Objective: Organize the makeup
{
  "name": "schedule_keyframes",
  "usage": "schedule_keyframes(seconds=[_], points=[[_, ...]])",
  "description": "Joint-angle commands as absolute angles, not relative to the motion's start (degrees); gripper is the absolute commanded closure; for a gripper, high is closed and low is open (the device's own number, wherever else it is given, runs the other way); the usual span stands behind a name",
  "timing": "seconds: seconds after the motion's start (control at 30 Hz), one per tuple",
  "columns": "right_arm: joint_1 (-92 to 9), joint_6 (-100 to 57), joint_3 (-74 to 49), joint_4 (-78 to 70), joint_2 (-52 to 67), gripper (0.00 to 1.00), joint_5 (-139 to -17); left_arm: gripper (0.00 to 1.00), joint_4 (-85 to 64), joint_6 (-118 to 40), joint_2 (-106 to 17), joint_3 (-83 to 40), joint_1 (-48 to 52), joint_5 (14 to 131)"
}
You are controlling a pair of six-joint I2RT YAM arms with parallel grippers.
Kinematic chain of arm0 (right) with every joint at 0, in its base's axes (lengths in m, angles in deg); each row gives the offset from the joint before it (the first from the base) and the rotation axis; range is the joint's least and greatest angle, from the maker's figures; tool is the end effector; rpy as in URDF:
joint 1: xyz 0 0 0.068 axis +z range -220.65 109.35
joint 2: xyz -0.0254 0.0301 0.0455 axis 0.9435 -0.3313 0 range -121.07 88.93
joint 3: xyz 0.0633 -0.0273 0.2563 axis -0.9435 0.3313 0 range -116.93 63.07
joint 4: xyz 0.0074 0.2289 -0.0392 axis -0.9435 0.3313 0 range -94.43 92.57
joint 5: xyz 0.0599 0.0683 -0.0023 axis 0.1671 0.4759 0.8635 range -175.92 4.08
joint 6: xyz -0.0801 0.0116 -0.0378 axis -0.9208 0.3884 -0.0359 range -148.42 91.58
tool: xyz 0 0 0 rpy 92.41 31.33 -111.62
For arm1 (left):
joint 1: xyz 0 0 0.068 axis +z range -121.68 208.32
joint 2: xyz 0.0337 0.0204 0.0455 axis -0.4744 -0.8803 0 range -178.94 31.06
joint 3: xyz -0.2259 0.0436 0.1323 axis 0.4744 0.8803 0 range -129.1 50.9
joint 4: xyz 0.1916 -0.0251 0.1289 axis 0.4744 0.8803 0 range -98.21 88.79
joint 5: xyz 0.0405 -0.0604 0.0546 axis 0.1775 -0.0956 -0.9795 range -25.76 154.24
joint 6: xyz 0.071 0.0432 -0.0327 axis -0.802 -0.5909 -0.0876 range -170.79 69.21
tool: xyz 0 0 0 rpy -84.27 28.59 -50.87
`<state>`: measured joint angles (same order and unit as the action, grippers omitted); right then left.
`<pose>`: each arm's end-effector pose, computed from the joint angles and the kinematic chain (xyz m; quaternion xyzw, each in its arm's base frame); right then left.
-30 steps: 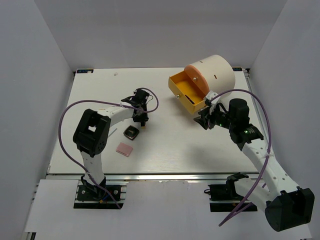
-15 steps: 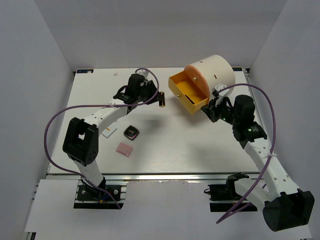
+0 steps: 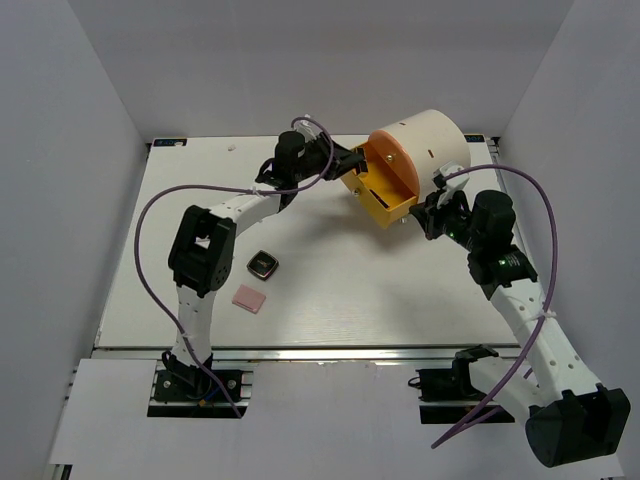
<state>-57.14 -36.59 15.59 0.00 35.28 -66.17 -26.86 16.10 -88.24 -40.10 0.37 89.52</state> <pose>0.2204 0.0808 0.3293 -0.2502 0.7239 0.1611 0.6225 0.4310 -0.2671 0.2641 -0.1154 0.7500 -0.5766 0.3028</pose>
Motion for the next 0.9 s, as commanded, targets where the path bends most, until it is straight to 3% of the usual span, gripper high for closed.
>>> schedule_keyframes(seconds=[0.0,0.33,0.57,0.7,0.77,0.87], points=[[-57.38,-36.42,14.56,-2.85,36.72,1.0,-66.93,0.66,-28.78,19.35,-87.85,-44.9,0.02,90.61],[-57.47,-36.95,15.17,-2.85,36.64,0.99,-66.06,0.32,-26.66,19.35,-89.17,-47.01,-0.25,90.25],[-57.47,-40.97,14.91,-1.45,36.29,0.96,-62.82,0.35,-26.49,18.56,-88.12,-47.1,-0.33,90.43],[-57.47,-48.98,14.12,2.86,35.23,0.86,-50.34,0.42,-20.44,13.03,-85.31,-48.07,0.02,89.64],[-57.47,-50.39,13.59,3.56,33.66,0.85,-46.83,0.5,-19.37,10.48,-81.72,-45.01,0.8,89.38],[-57.12,-50.04,10.88,5.58,29.54,0.89,-47.59,0.53,-22.52,9.86,-73.55,-34.33,2.29,89.55]])
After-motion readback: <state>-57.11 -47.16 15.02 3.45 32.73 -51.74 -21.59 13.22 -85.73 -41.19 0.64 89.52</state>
